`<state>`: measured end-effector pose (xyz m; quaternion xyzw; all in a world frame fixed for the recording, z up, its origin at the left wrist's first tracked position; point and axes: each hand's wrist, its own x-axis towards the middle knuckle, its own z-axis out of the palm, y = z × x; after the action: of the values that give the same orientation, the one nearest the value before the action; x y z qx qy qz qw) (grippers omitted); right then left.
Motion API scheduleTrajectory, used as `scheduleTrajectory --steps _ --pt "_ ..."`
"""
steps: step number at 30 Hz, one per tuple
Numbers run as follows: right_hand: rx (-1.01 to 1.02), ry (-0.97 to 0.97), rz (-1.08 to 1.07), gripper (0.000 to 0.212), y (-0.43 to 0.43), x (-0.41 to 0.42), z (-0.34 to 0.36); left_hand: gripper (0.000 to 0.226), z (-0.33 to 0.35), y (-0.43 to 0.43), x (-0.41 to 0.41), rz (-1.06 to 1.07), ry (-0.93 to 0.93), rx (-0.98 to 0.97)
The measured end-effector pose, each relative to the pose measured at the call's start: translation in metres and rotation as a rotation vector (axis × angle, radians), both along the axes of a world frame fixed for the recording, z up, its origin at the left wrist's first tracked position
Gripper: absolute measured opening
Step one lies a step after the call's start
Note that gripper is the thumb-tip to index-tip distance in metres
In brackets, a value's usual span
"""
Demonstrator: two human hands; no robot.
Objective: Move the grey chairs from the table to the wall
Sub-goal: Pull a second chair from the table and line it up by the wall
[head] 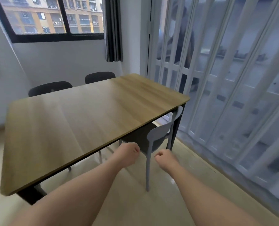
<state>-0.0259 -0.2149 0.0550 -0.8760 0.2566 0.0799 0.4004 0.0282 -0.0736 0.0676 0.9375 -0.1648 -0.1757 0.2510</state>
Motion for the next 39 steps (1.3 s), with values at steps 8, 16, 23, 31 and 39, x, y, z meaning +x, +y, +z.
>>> scheduleTrajectory --steps 8,16,23,31,39 --pt "-0.040 0.042 0.163 0.027 -0.127 0.140 -0.031 0.024 -0.031 -0.128 0.116 0.144 -0.036 -0.045" --pt "-0.460 0.050 0.491 0.039 -0.235 0.247 -0.048 0.038 -0.059 -0.232 0.188 0.259 0.039 0.136" --pt "-0.664 0.183 0.791 0.036 -0.275 0.293 -0.082 0.030 -0.102 -0.288 0.218 0.166 0.148 0.480" --pt "-0.807 0.045 0.920 0.036 -0.305 0.309 -0.099 0.022 -0.124 -0.306 0.231 0.215 0.061 0.502" --pt "-0.766 0.065 0.842 0.028 -0.296 0.292 -0.102 0.019 -0.129 -0.280 0.239 -0.131 0.026 0.533"
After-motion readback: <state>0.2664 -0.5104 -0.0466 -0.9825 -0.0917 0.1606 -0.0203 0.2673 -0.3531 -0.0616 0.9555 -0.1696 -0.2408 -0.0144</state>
